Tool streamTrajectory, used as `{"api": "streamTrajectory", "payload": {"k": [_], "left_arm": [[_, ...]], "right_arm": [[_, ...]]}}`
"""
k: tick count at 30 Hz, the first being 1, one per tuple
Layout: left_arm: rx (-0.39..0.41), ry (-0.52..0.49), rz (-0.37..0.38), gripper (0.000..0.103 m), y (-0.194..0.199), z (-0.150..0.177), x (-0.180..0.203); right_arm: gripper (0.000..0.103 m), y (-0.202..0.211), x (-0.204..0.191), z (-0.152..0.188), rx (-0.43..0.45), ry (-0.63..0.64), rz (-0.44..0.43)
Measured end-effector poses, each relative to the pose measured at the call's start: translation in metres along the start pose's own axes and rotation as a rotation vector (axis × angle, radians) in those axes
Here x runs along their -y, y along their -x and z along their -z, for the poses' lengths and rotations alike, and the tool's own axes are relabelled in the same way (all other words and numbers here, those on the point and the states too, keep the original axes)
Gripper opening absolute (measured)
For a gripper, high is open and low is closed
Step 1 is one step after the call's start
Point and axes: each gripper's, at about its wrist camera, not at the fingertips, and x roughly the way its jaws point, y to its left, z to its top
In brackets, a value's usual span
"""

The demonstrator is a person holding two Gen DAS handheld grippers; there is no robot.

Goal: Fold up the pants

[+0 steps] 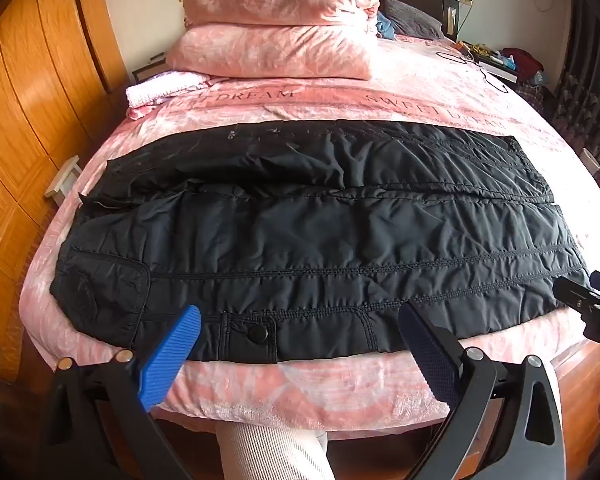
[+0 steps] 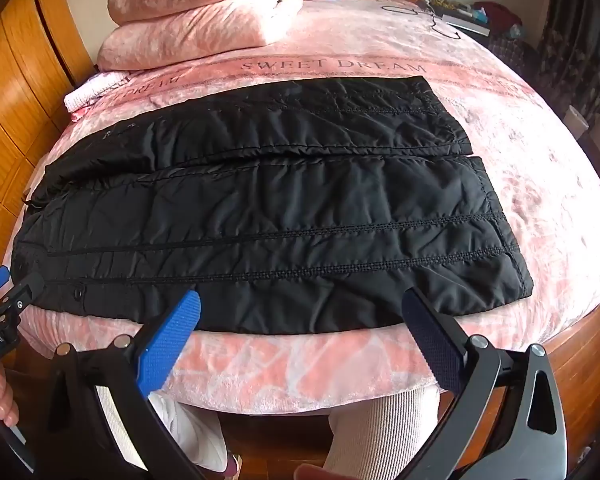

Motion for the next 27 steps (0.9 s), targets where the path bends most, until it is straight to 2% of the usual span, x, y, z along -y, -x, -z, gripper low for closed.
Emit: {"api": "streamTrajectory", "payload": {"k": [9,11,27], "left_arm": [[0.008,0.003,0.007,0.099,0.0005,-0.0001,-0.0006],[0.008,0.004,0.006,0.099,0.0005,-0.0002,-0.0006],[0.008,0.004,0.009,0.099,0.0025,-0.0017,0.0005]], "right_arm": [[0.101,-0.0029,-0.0014,0.0014,-0.013,0.012,-0.003],[0.101,-0.0059,0.0008,0.0006,-0.016,-0.006,-0.029],[0.101,-0.0078,0.0028,0.0027,-0.03,-0.024,-0.027]]}}
